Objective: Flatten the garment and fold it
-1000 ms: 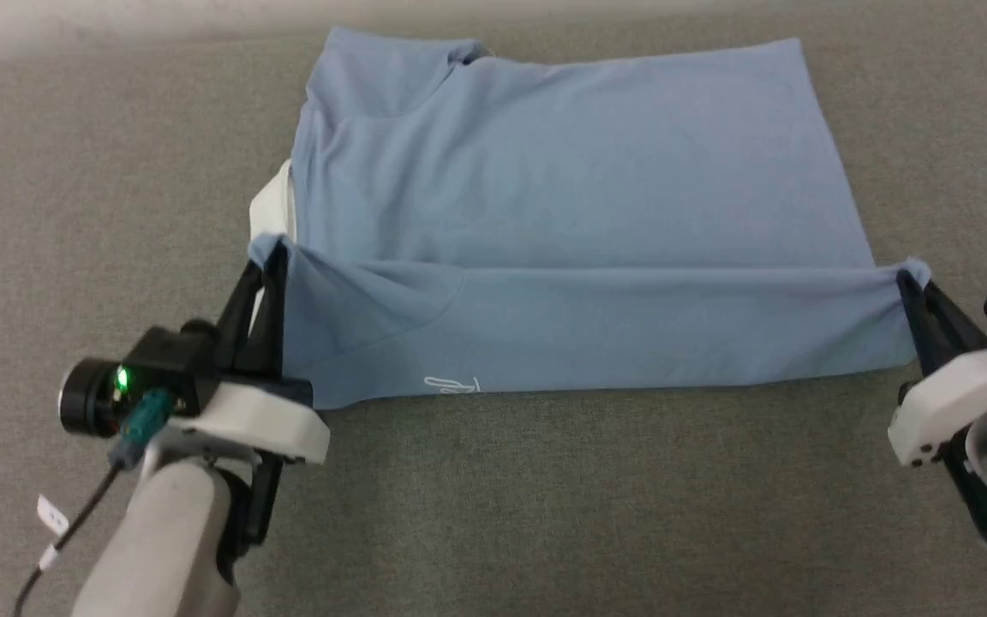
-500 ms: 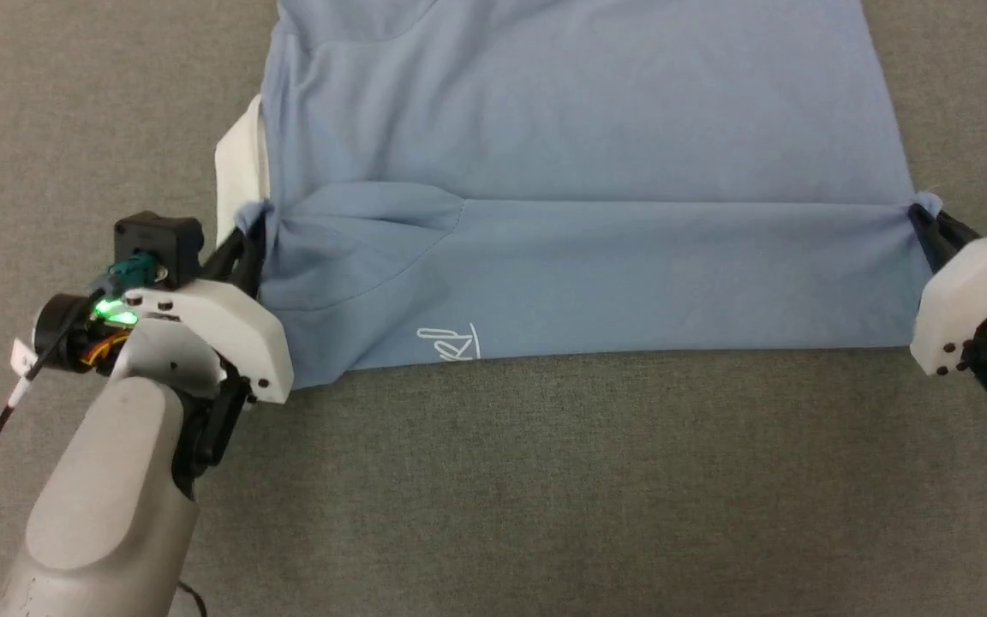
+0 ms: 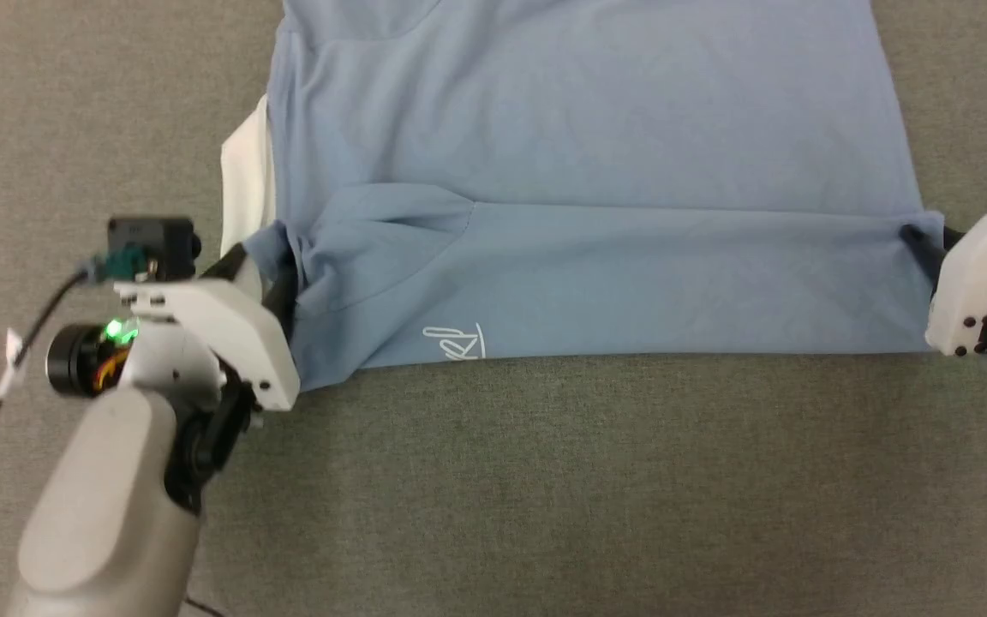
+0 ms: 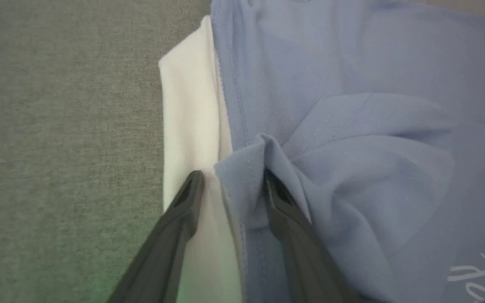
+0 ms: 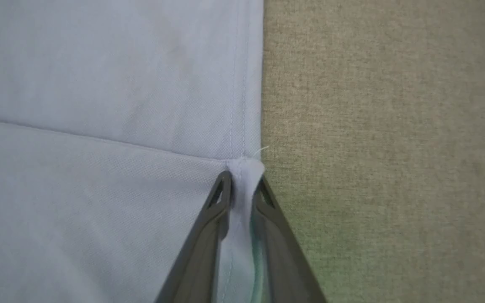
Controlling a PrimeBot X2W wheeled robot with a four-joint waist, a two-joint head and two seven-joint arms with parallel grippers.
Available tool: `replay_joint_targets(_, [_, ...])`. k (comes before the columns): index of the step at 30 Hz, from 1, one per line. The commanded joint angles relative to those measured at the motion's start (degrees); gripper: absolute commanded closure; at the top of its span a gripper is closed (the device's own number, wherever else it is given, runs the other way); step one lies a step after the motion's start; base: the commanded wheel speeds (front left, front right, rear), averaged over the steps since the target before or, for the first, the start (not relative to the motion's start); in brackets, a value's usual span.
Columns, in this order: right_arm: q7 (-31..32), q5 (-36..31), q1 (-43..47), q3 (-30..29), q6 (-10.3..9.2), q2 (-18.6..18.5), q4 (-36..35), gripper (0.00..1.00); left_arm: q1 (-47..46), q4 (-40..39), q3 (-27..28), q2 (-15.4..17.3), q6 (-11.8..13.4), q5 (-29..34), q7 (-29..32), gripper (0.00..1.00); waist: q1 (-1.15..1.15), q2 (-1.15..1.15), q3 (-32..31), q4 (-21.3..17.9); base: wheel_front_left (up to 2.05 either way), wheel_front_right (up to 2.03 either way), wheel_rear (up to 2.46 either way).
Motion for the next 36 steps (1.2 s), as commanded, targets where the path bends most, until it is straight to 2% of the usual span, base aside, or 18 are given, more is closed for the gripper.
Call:
replay_joint_targets(1, [-1.6,-0.1,1.3,-0.7,-0.12,0.6,-0.3,0.00,2.4,-0.2,0.1,-0.3,0.8,1.2,-2.4,0.00,-0.01,0.00,-1.8,0.2,0.00,0.00,0.00])
replay_joint_targets(4, [-6.6,-0.6,3.6,-2.5,-0.12,2.8,-1.8,0.00,5.0,-2.2,1.3,-0.9,2.2,2.7,-9.6,0.00,-0.01,0.00,-4.3,0.1,0.00,0.00,0.00])
replay_joint_targets(8, [-15.7,-2.9,7.8,-4.5,-0.12,6.2,-4.7,0.00,10.3,-5.2,3.1,-2.2,5.2,4.7,-19.2,0.00,-0.01,0.00,-7.8,-0.5,0.00,0.00,0.00])
replay_joint_targets(9, [-15.7,-2.9,7.8,-4.5,-0.12,6.2,-4.7,0.00,10.3,-5.2,3.1,-2.2,5.2,4.7,-19.2,0.00,-0.01,0.00,-7.8,-0.5,0.00,0.00,0.00])
replay_joint_targets(12, [-23.4,-4.8,11.4,-6.4,-0.12,9.3,-7.1,0.00,14.6,-7.0,3.6,-3.5,7.1,5.5,-23.7,0.00,-0.01,0.00,-10.0,-1.0,0.00,0.00,0.00])
replay_joint_targets(15, [-30.6,-6.8,15.2,-7.6,-0.12,12.2,-9.6,0.00,18.4,-8.5,3.3,-4.6,8.8,6.1,-25.5,0.00,-0.01,0.00,-11.3,-1.4,0.00,0.00,0.00])
replay_joint_targets(19, [-38.2,-9.6,19.8,-7.8,-0.12,15.1,-12.6,0.00,21.7,-9.9,2.8,-5.6,10.6,6.4,-25.4,0.00,-0.01,0.00,-12.3,-2.3,0.00,0.00,0.00])
replay_joint_targets(23, [-42.3,-11.7,22.9,-6.7,-0.12,16.7,-14.5,0.00,23.2,-9.5,2.8,-5.5,11.3,6.2,-24.8,0.00,-0.01,0.00,-12.7,-3.5,0.00,0.00,0.00])
replay_joint_targets(27, [-44.3,-12.8,23.9,-6.5,-0.12,17.7,-15.5,0.00,23.1,-7.4,3.5,-5.4,12.2,5.2,-22.7,0.00,-0.01,0.00,-12.6,-4.8,0.00,0.00,0.00])
replay_joint_targets(36, [-45.4,-13.2,23.7,-4.9,-0.12,18.8,-15.9,0.00,21.2,-2.8,4.9,-4.5,16.3,2.8,-11.3,0.00,-0.01,0.00,-11.1,-7.8,0.00,0.00,0.00])
